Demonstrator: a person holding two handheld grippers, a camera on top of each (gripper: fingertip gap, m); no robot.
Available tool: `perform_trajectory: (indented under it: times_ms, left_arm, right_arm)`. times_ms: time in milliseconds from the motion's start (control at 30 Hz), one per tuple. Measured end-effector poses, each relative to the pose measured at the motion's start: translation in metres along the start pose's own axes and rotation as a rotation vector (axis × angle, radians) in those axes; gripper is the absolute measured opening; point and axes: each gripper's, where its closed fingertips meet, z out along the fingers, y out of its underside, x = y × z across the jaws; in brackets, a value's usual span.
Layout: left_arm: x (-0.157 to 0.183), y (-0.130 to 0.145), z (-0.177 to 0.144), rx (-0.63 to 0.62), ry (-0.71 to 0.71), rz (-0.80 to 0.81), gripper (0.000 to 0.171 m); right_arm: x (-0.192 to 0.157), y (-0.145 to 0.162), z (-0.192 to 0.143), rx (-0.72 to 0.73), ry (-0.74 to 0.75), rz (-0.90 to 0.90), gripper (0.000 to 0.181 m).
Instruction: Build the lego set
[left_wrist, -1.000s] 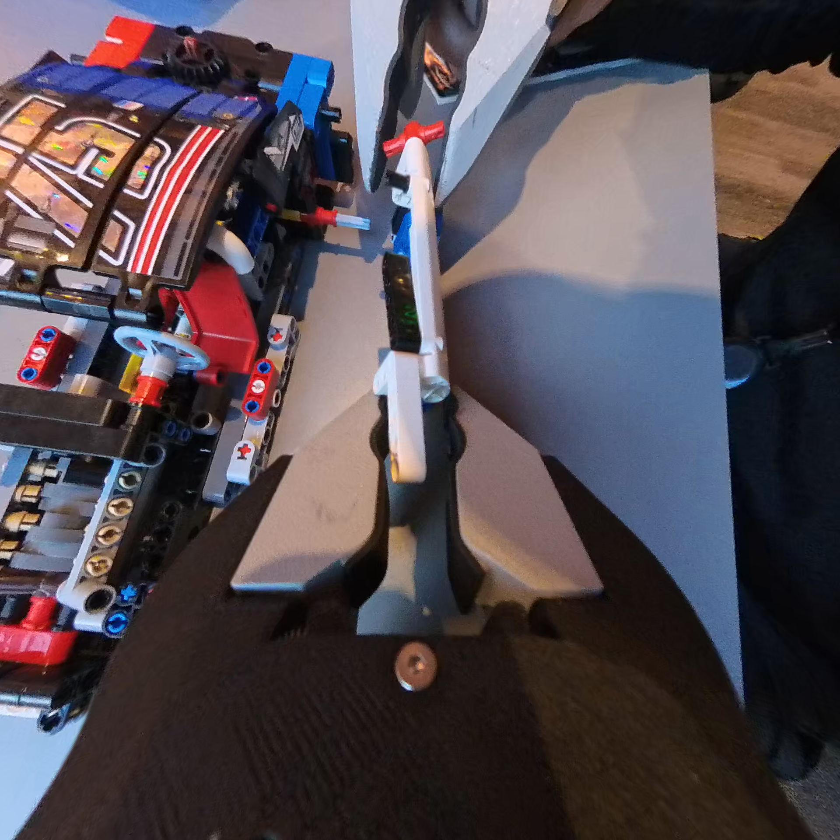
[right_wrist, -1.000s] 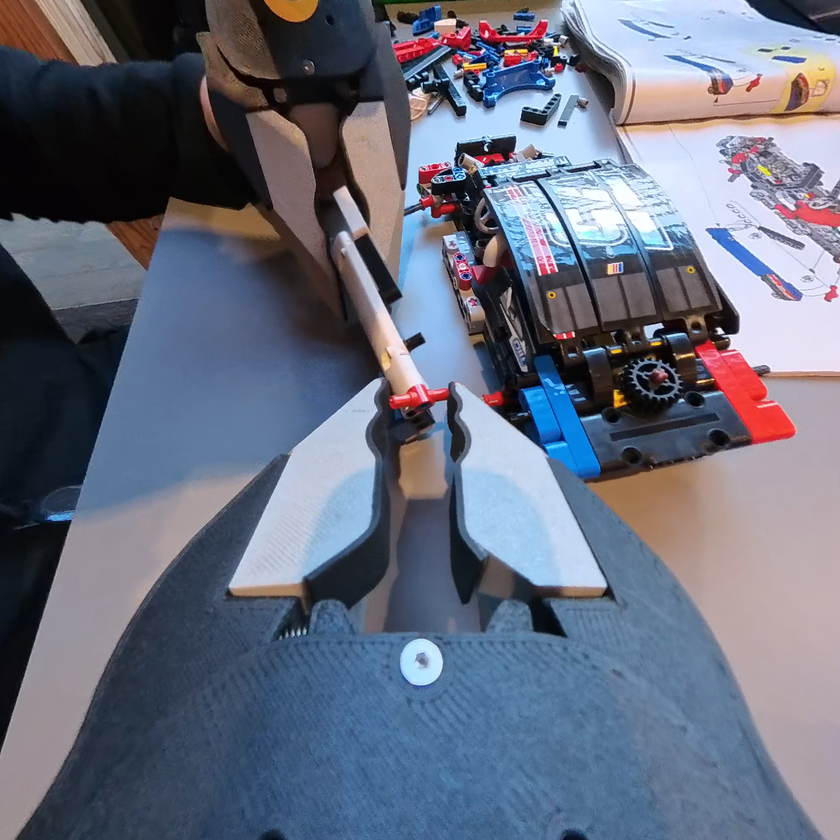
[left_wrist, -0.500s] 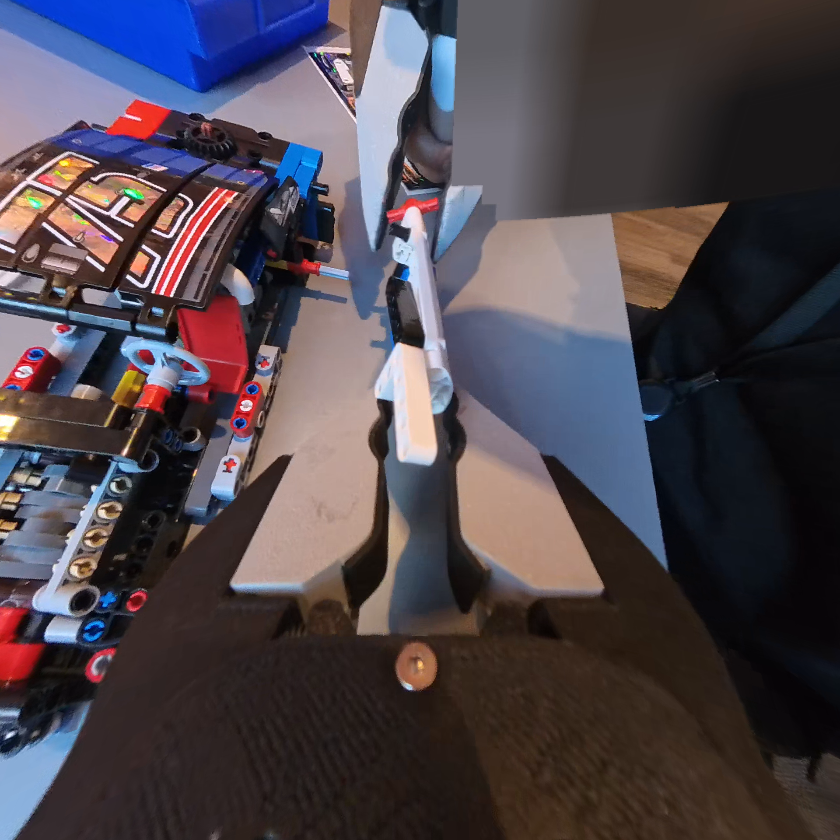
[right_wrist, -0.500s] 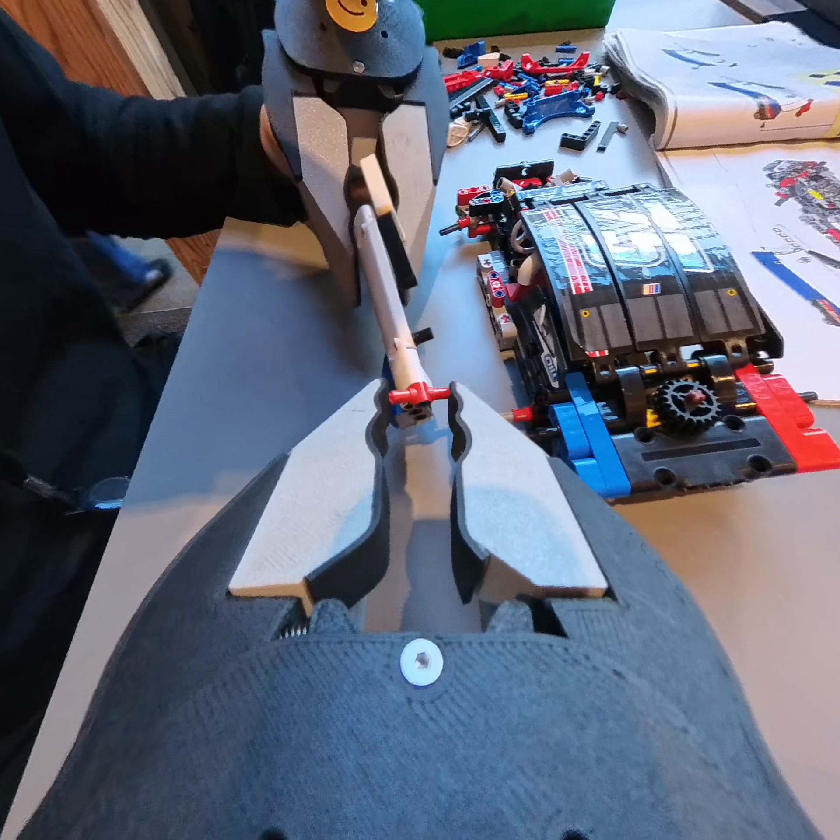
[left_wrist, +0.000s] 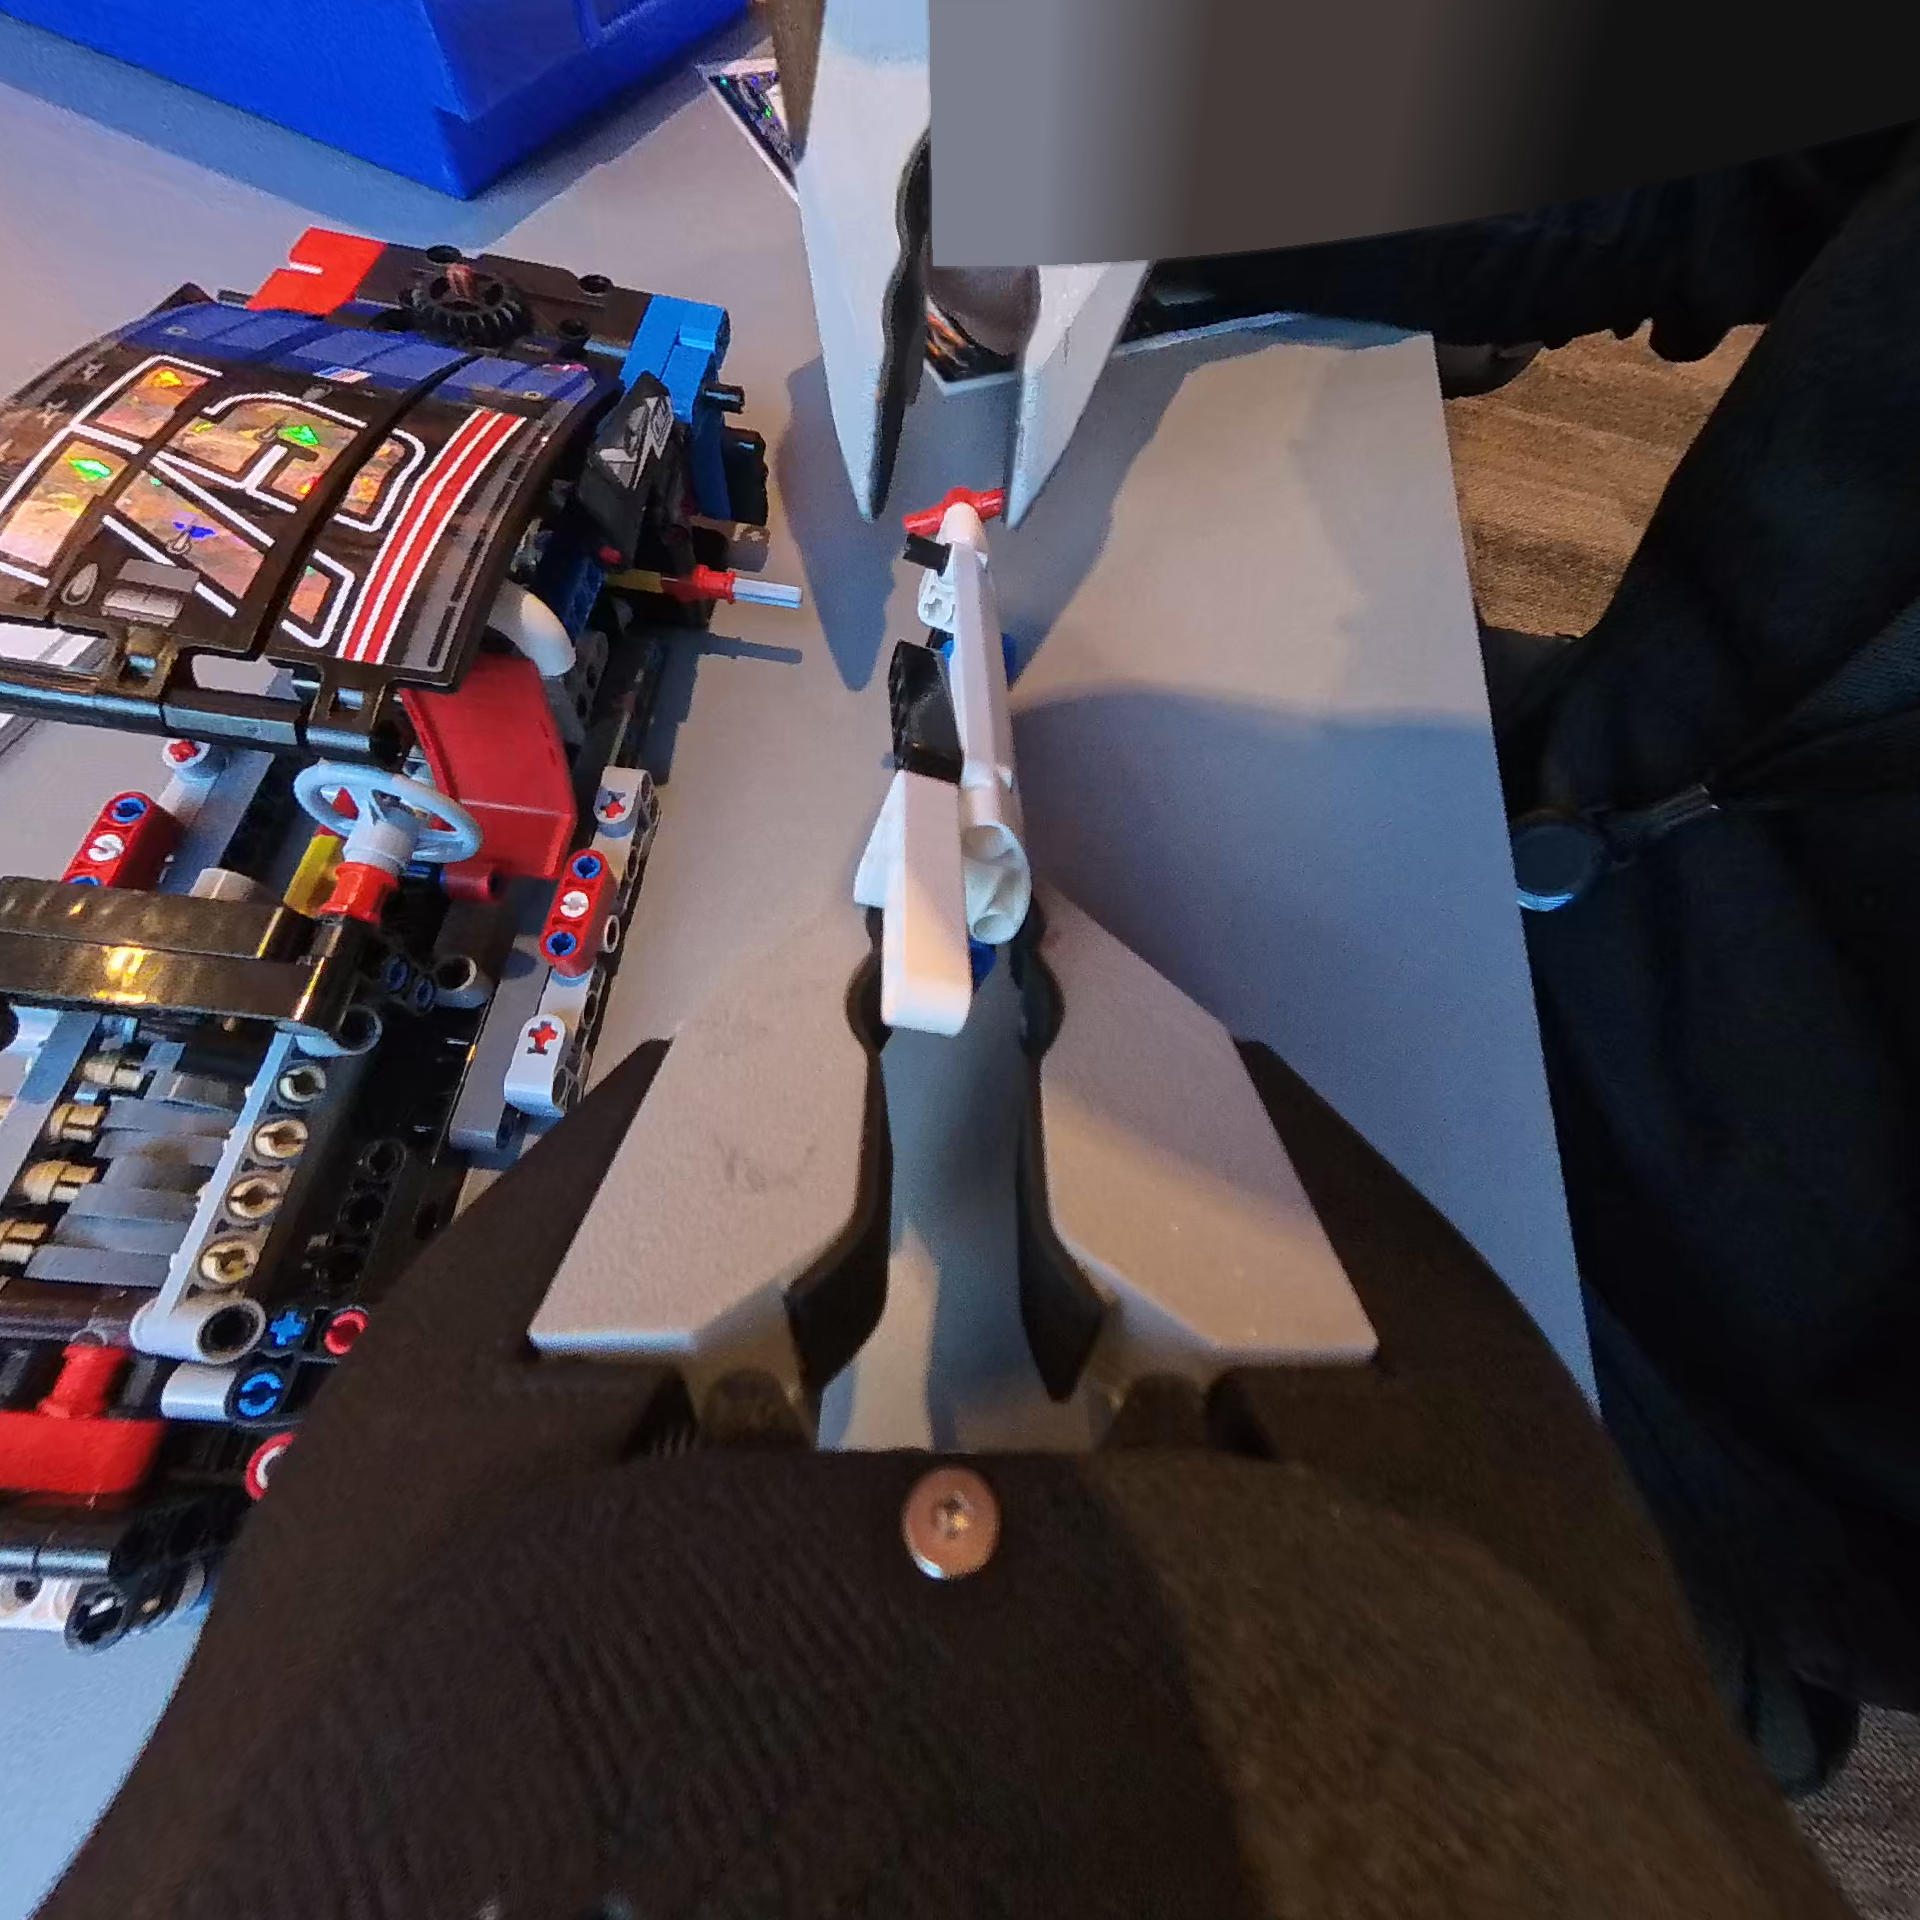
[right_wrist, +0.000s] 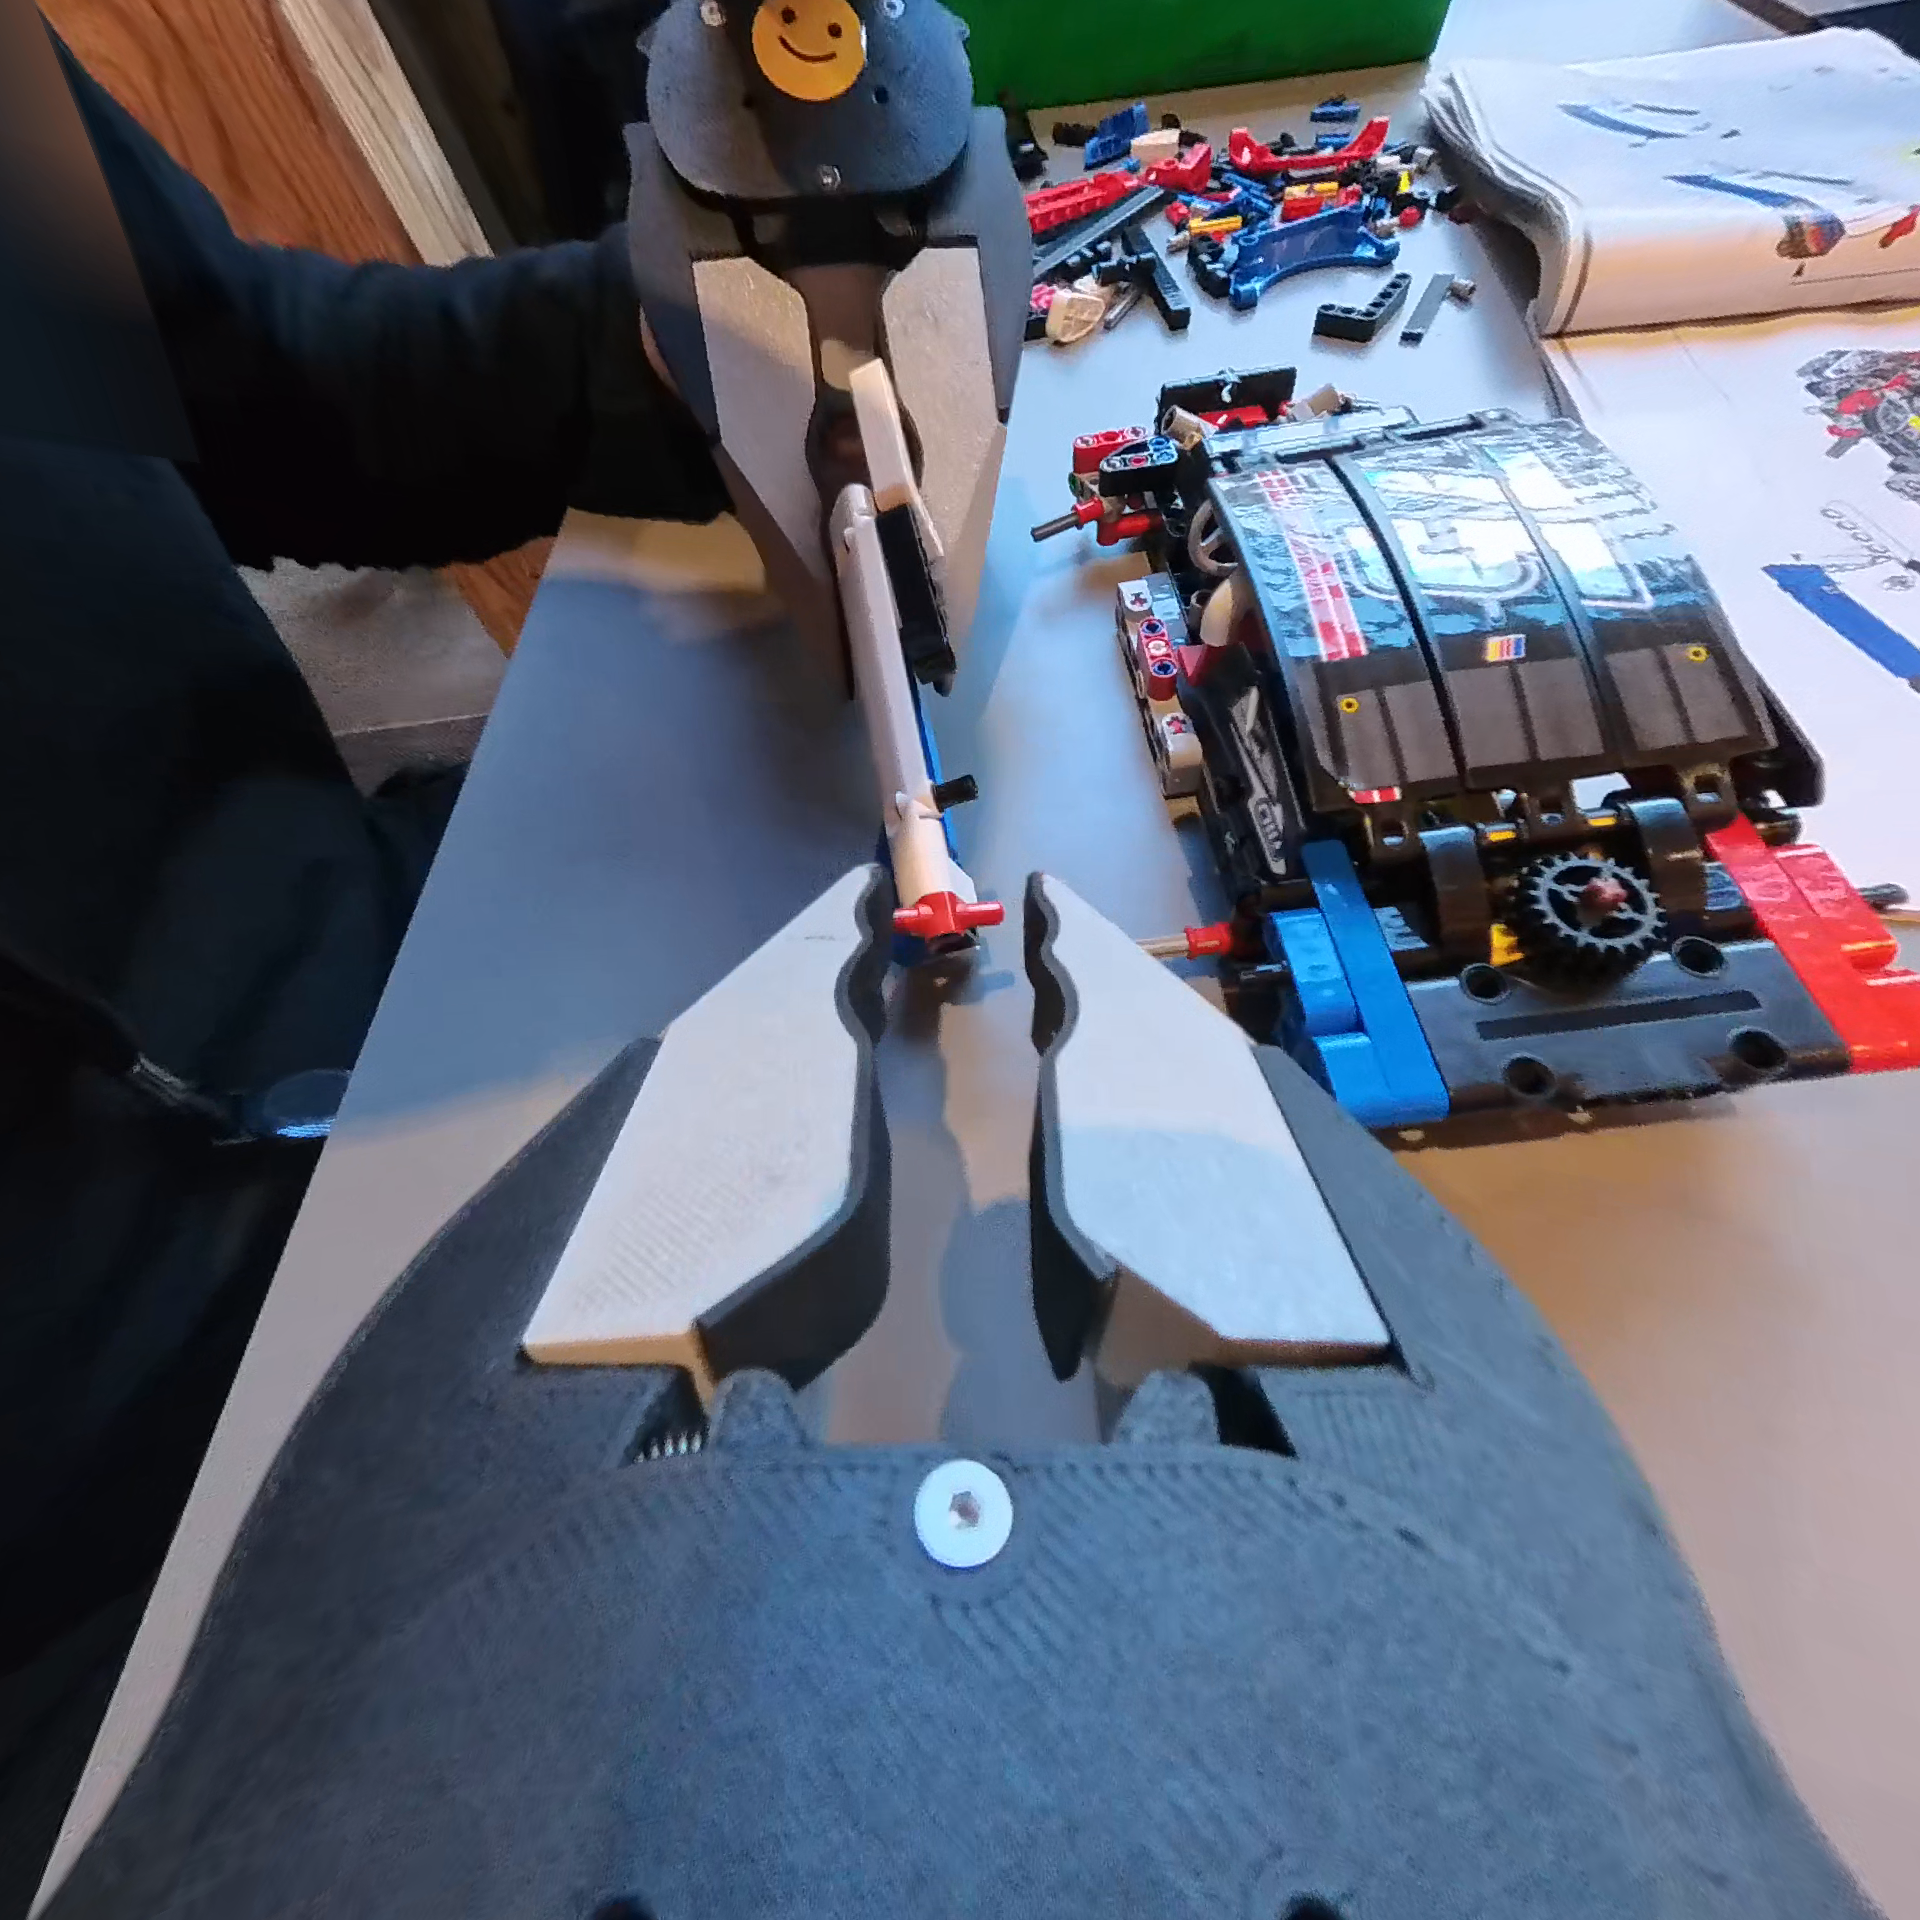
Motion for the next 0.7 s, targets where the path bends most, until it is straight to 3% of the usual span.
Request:
perform_trajectory:
  times_ms: [700]
  left_arm:
    - [-0.0052,0.0007,-0.0003,-0.002,-0.003,-0.048,0.019]
  right_arm:
    - [0.0055,-0.0015,-0.0051,-0.001,0.043,-0.034,0.021]
